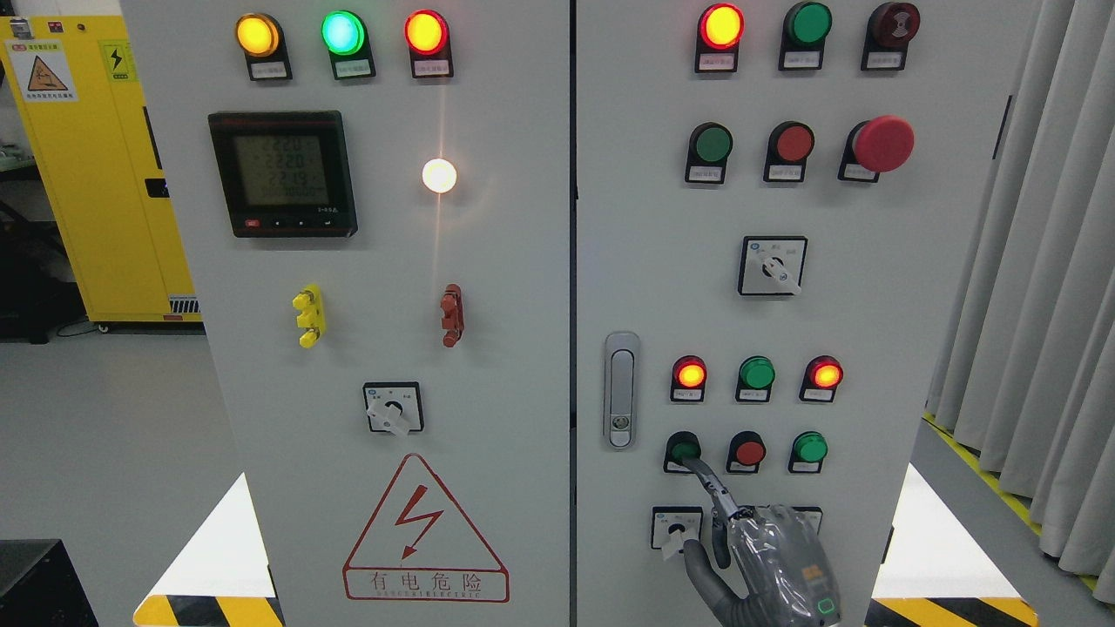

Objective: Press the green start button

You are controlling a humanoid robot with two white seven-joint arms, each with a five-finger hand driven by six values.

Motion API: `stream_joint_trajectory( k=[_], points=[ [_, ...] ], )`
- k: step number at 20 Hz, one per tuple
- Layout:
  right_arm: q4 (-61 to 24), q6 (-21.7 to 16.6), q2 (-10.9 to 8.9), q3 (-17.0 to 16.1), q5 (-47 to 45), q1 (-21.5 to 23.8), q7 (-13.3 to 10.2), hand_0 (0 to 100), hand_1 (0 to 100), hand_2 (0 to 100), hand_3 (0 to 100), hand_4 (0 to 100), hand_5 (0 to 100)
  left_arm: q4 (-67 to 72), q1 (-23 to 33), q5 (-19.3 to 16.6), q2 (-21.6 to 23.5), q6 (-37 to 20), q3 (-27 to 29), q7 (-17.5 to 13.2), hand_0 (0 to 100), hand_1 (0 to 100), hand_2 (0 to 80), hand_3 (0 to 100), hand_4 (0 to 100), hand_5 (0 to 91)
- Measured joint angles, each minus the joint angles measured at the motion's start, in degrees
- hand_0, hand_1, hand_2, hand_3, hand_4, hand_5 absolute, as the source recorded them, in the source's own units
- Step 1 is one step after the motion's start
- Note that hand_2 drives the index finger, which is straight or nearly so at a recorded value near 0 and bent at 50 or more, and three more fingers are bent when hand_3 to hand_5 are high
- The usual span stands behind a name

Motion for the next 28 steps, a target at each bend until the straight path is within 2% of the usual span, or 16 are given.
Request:
stream_joint_trajectory(
  k=[5,6,7,12,15,17,18,19,21,22,24,25,26,27,28],
  points=[
    [-0.34,0.01,0.00,-0.28,-0.17,0.17,0.17,72,90,0,93,97,100,0.00,0.00,0.00,0.00,0.00,0.00,0.00,12,56,0.0,0,0,0.0],
    [-0.57,0.01,0.00,-0.33,-0.31,0.34,-0.01,81,89,0,93,98,100,0.00,0.00,0.00,0.00,0.00,0.00,0.00,12,56,0.0,0,0,0.0],
    [-0.84,-0.11,0.00,-0.36,-0.47,0.53,-0.22,82,88,0,93,98,100,0.00,0.00,0.00,0.00,0.00,0.00,0.00,12,56,0.0,0,0,0.0],
    [-2.42,-0.96,0.06,-0.30,-1.15,1.49,-0.95,67,82,0,92,97,100,0.00,0.01,0.00,0.00,0.00,0.00,0.00,12,56,0.0,0,0,0.0],
    [-3.45,-2.16,0.27,-0.11,-3.04,2.22,-1.10,64,81,0,91,96,99,0.00,0.01,0.00,0.00,0.00,0.00,0.00,12,56,0.0,0,0,0.0],
    [-4.15,-2.51,0.40,0.29,-5.61,2.94,-1.17,54,78,0,90,95,95,0.00,0.02,0.00,0.00,0.00,0.00,0.00,12,56,0.0,0,0,0.0],
    [-4.58,-2.61,0.48,0.60,-7.11,3.47,-1.20,49,77,0,89,94,91,0.00,0.02,0.00,0.00,0.00,0.00,0.00,12,56,0.0,0,0,0.0],
    [-4.93,-2.72,0.54,0.89,-9.01,3.96,-1.35,44,74,0,84,89,86,0.00,0.02,0.00,0.00,0.00,0.00,0.00,12,56,0.0,0,0,0.0],
    [-5.56,-2.85,0.65,1.56,-12.78,4.91,-2.00,41,73,2,73,79,79,0.00,0.02,0.00,0.00,0.00,0.00,0.00,12,56,0.0,0,0,0.0],
    [-5.89,-2.93,0.71,1.93,-14.83,5.41,-2.20,40,72,4,60,71,69,0.00,0.02,0.00,0.00,0.00,0.00,0.00,12,56,0.0,0,0,0.0],
    [-6.44,-3.05,0.81,2.53,-19.17,6.38,-2.39,43,70,5,44,52,50,0.00,0.02,0.00,0.00,0.00,0.00,0.00,12,56,0.0,0,0,0.0],
    [-6.69,-3.21,0.83,2.79,-21.49,6.83,-2.48,44,68,5,40,48,45,0.00,0.02,0.00,0.00,0.00,0.00,0.00,12,56,0.0,0,0,0.0],
    [-7.01,-3.37,0.87,3.10,-24.39,7.37,-2.65,46,64,2,28,34,25,0.00,0.02,0.00,0.00,0.00,0.00,0.00,12,56,0.0,0,0,0.0],
    [-7.31,-3.47,0.90,3.46,-27.40,7.89,-2.66,45,60,0,21,26,18,0.00,0.02,0.00,0.00,0.00,0.00,0.00,12,56,0.0,0,0,0.0],
    [-7.60,-3.51,0.92,3.75,-30.16,8.32,-2.30,44,59,0,21,26,18,0.00,0.02,0.00,0.00,0.00,0.00,0.00,12,56,0.0,0,0,0.0]
  ],
)
